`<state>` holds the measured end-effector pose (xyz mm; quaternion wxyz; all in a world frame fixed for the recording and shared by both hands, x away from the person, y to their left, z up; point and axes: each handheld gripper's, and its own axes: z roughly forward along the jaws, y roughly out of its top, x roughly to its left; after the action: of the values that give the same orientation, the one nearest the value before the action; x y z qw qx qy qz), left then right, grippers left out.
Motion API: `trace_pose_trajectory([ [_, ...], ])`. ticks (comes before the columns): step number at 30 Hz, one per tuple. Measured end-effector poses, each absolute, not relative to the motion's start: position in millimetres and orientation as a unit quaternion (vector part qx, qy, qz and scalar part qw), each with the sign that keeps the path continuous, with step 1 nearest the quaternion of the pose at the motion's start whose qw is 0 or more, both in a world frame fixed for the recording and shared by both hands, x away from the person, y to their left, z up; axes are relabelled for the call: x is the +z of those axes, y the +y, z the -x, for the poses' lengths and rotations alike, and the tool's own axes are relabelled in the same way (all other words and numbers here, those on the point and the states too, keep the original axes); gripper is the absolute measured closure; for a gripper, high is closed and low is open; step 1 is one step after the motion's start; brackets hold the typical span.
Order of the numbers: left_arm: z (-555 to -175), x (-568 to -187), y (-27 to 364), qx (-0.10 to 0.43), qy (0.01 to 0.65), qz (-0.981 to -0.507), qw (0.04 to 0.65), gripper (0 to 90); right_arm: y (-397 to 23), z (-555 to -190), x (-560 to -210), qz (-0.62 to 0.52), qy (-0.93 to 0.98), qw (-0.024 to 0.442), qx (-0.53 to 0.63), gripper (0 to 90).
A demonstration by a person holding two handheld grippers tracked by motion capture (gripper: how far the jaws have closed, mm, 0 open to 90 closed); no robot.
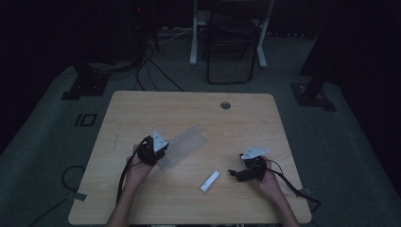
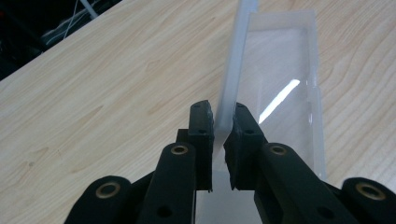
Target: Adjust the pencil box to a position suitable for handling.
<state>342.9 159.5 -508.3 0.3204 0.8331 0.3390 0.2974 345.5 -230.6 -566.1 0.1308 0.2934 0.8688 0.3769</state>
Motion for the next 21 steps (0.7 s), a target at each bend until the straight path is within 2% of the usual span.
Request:
trace_pose_trajectory([
  [3, -342, -509, 161, 0.294, 0.34, -0.835, 0.316, 74.6, -231, -346, -566, -0.293, 0.869, 0.131, 0.377, 12.7],
  [6, -339, -509, 161, 0.294, 0.347, -0.834, 0.312, 62.4, -231, -346, -566, -0.293, 0.869, 0.131, 0.377, 12.7],
  [9, -333, -507, 162, 0.287, 0.353, -0.83, 0.324, 56.4, -231, -346, -566, -0.293, 0.869, 0.131, 0.377, 12.7],
  [21, -307, -496, 168, 0.277, 0.373, -0.811, 0.356, 48.9, -231, -346, -566, -0.293, 0.869, 0.131, 0.377, 12.7],
])
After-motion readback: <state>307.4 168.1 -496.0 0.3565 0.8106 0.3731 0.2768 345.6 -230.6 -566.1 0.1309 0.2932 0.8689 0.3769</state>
